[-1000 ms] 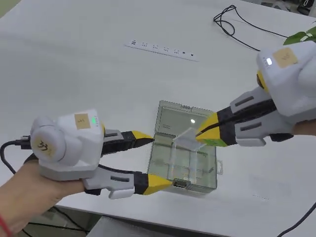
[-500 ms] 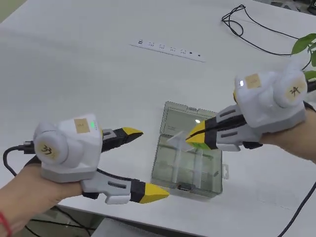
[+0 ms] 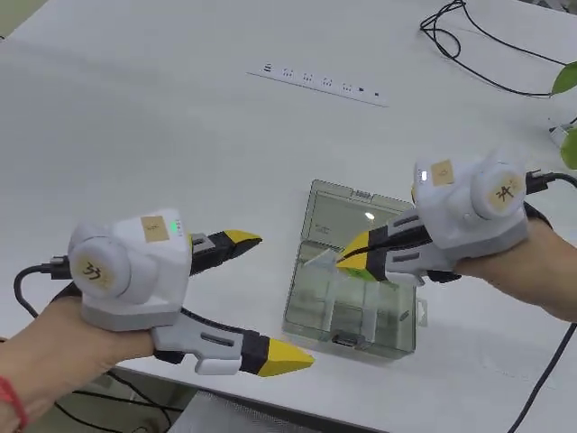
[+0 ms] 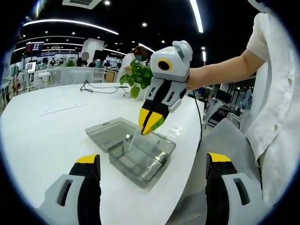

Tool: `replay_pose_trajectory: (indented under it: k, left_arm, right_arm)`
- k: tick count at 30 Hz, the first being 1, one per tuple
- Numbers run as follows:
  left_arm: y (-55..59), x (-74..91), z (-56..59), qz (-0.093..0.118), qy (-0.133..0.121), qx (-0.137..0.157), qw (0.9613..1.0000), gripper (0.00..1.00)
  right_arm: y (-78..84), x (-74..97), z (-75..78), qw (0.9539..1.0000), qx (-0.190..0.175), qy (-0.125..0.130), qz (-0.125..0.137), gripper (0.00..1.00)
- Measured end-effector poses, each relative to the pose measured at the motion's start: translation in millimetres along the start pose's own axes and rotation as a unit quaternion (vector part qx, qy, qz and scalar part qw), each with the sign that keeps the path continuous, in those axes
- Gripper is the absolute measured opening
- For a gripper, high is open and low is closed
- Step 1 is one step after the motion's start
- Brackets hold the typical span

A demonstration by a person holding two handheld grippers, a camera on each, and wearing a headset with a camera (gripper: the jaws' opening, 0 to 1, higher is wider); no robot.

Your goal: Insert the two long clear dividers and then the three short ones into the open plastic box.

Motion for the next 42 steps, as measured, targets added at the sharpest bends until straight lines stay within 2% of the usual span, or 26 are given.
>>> replay_pose_trajectory:
  k: [10,13,19,27,42]
  left_arm:
    - [-0.4,0.5,-0.8,0.004,-0.003,0.004,1.0000,0.94]
    - [0.3,-0.2,0.0,0.002,0.000,0.006,1.0000,0.94]
    - [0.3,-1.9,0.3,0.004,0.002,0.006,1.0000,0.94]
    - [2.1,-3.2,0.0,0.002,0.003,0.009,1.0000,0.94]
    - [2.8,-4.2,0.8,0.000,0.006,0.013,0.9999,0.93]
  right_arm:
    - [7.7,-5.2,2.6,1.0000,0.006,-0.003,-0.006,0.02]
    - [9.6,-5.6,3.7,0.9997,0.018,-0.001,-0.016,0.02]
    - [12.4,-7.9,7.1,0.9997,0.019,0.000,-0.015,0.02]
    - [7.7,-18.4,8.0,0.9995,0.024,0.000,-0.018,0.02]
    - [17.0,-41.8,16.9,0.9995,0.011,-0.006,-0.030,0.02]
Point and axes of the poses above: the centre of the closed fingertips' face, and the gripper's own axes: x roughly backward along the fingers, z roughly to its right, y roughly out of its underside, the point moved 7 cm from there along x, roughly backward along the fingers, and after that the axes turned 11 degrees about -y, right-handed, at the moved point
